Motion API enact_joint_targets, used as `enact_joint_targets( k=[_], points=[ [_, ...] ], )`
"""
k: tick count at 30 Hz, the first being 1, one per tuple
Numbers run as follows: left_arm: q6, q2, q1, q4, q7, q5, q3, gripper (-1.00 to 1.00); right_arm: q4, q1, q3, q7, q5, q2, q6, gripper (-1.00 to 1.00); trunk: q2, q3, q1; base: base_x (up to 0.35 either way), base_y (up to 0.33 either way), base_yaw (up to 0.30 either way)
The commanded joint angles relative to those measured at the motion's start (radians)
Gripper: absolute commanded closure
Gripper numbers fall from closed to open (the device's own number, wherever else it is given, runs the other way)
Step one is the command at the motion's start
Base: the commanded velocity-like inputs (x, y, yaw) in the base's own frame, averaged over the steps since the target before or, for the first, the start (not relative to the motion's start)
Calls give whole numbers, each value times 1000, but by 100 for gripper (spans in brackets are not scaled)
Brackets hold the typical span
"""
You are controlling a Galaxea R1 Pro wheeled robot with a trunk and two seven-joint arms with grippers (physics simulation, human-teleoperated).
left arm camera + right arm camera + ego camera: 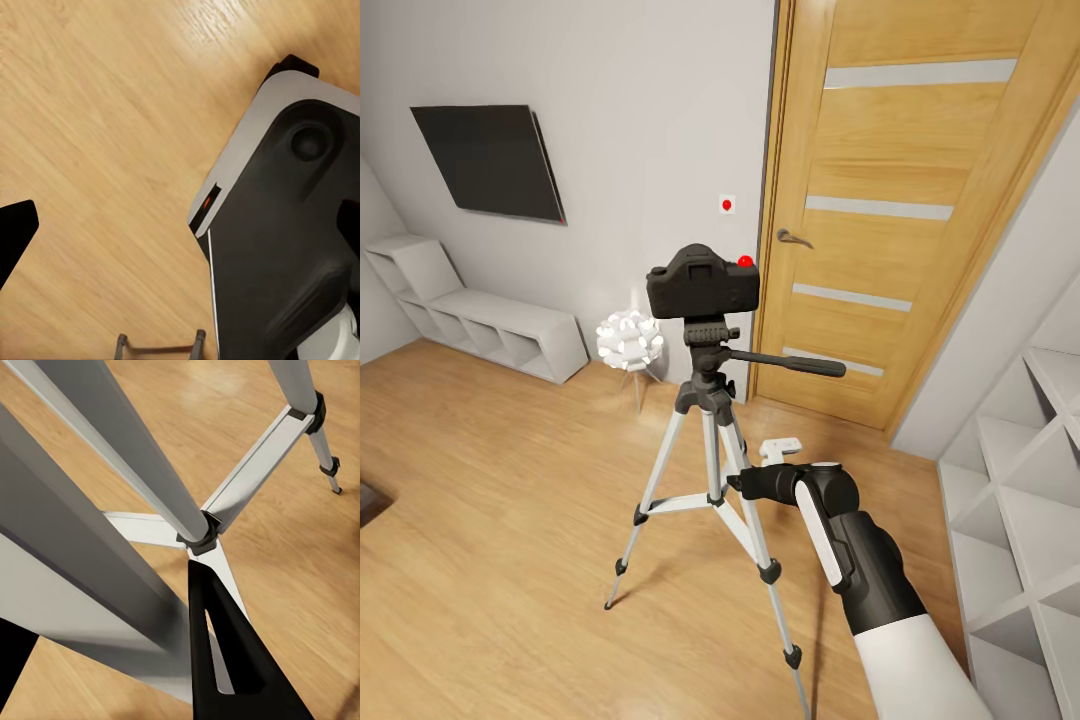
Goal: Attach the digital camera to the camera tripod in the bedroom.
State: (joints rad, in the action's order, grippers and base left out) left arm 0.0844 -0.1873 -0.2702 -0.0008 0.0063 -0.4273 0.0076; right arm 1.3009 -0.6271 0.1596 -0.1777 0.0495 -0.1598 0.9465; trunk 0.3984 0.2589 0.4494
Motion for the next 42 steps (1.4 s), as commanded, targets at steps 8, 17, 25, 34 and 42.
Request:
enact_joint_targets(
  k=[8,17,25,34,42],
  points=[
    [0,1,1,-1,7,-7,1,-100,-1,0,-1,1,-23,0,3,-100,2,2,1,0,0,0],
    [0,0,2,-1,7,-7,1,-100,-2,0,-2,1,-23,0,3,-100,2,2,1,0,0,0],
    [0,0,2,-1,6,-7,1,-100,-2,0,-2,0,-22,11,4,-100,2,2,1,0,0,0],
    [0,-1,2,-1,6,-7,1,-100,-1,0,-1,-2,-22,50,6,-100,2,2,1,0,0,0],
    [0,-1,2,-2,6,-7,0,-100,2,0,-1,-6,-21,82,7,-100,2,2,1,0,0,0]
  ],
)
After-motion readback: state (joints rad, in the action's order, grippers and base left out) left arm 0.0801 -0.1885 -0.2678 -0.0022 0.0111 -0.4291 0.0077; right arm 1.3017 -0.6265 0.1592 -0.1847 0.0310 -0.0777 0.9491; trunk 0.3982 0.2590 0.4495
